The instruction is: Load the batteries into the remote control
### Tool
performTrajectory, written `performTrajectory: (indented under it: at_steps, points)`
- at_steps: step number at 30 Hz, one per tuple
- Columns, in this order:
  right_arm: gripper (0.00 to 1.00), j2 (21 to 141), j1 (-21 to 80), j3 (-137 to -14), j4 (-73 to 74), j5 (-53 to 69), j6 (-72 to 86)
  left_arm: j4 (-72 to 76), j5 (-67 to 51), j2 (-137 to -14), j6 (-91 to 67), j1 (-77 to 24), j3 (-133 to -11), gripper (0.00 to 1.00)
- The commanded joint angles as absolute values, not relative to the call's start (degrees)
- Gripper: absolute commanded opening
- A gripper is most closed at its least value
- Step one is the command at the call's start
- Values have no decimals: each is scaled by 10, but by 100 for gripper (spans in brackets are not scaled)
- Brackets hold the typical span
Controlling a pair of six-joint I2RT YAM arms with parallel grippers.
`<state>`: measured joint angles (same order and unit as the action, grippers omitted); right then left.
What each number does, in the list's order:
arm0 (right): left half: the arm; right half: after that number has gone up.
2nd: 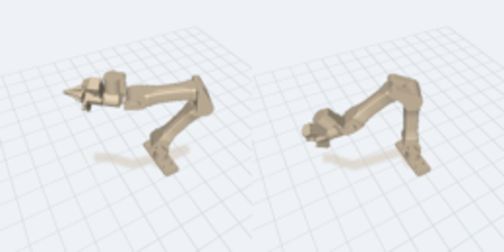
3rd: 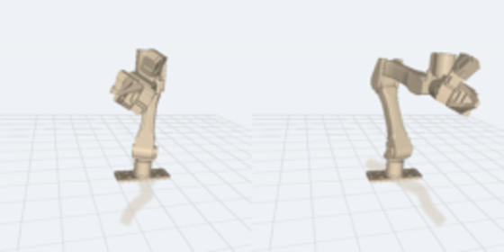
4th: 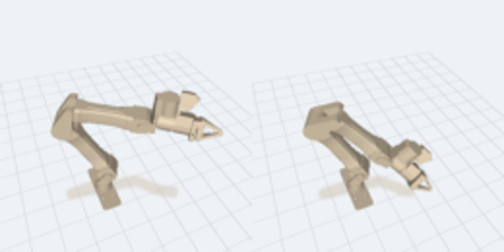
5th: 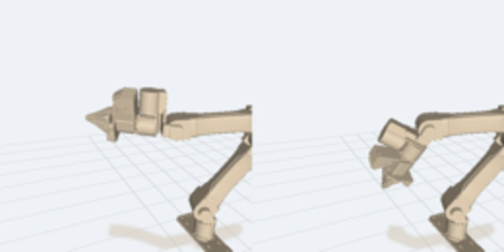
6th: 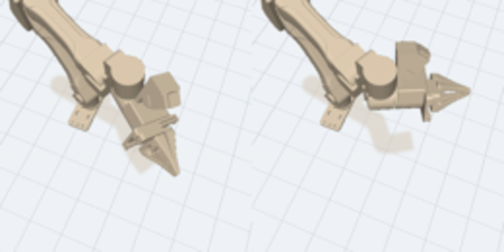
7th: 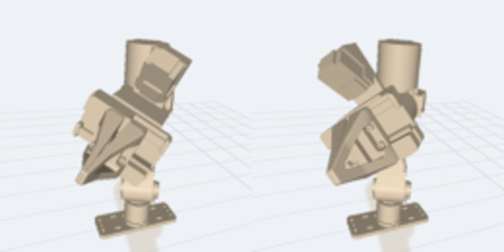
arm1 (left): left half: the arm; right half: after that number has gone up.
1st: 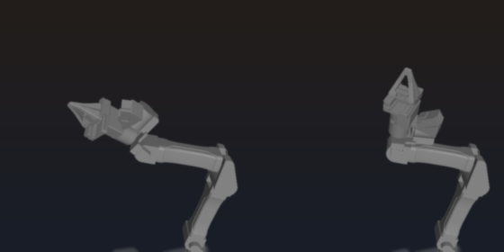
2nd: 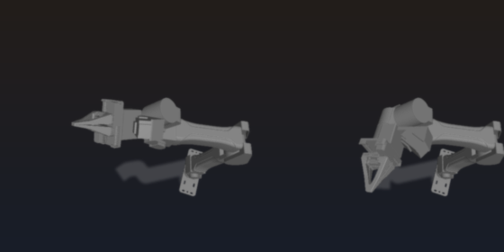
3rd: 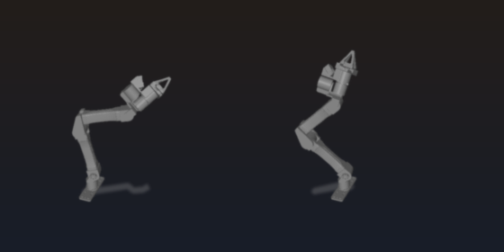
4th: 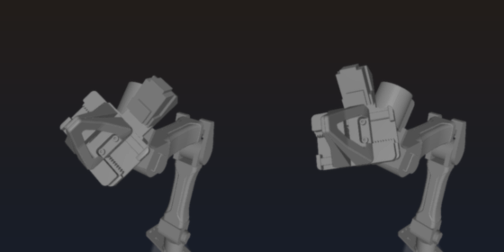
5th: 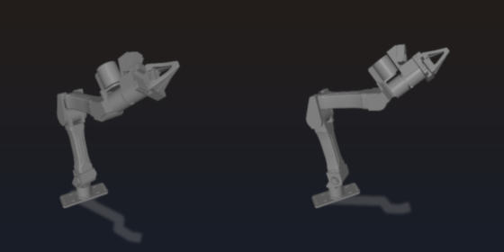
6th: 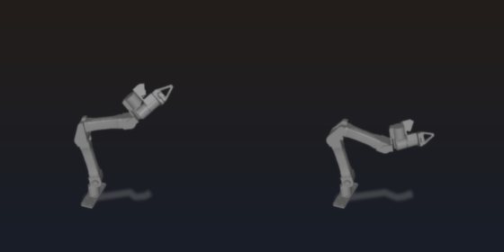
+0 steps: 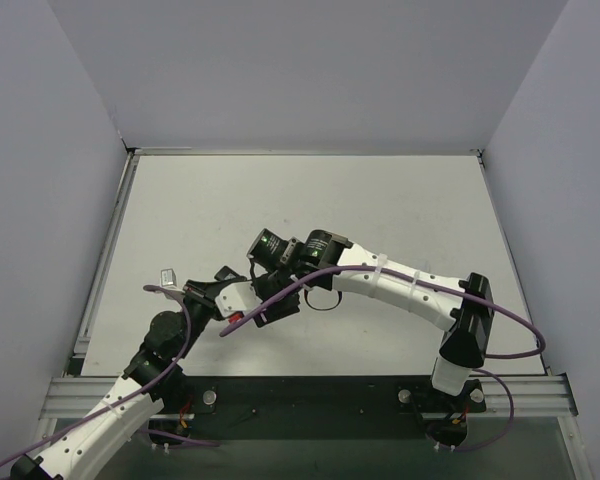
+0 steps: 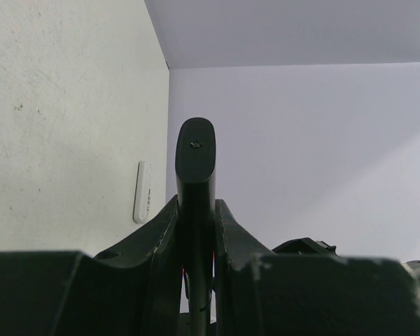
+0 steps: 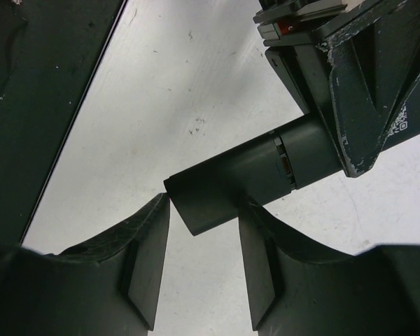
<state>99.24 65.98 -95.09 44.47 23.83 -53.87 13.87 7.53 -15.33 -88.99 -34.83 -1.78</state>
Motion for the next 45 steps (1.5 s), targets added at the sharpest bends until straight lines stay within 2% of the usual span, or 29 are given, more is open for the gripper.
performTrajectory:
  at_steps: [1,19,33,36,40,43,45]
  points:
    - [37,1001,658,-933,443,230,-532,198,66,-142,-914,-351,-35,0]
    - [35,975,668,-831,284,191,-509,233,33,-165,-951,-354,-66,0]
    - [36,1005,656,-849,272,227,-505,251,8,-185,-905,-363,-91,0]
    - [40,985,657,-846,273,229,-493,208,16,-184,-843,-363,-96,0]
    - [56,939,655,-838,274,222,-451,164,40,-206,-755,-362,-77,0]
    - [68,893,647,-822,260,179,-372,196,38,-267,-728,-360,-54,0]
    - [72,859,629,-805,251,142,-289,228,24,-311,-694,-359,-66,0]
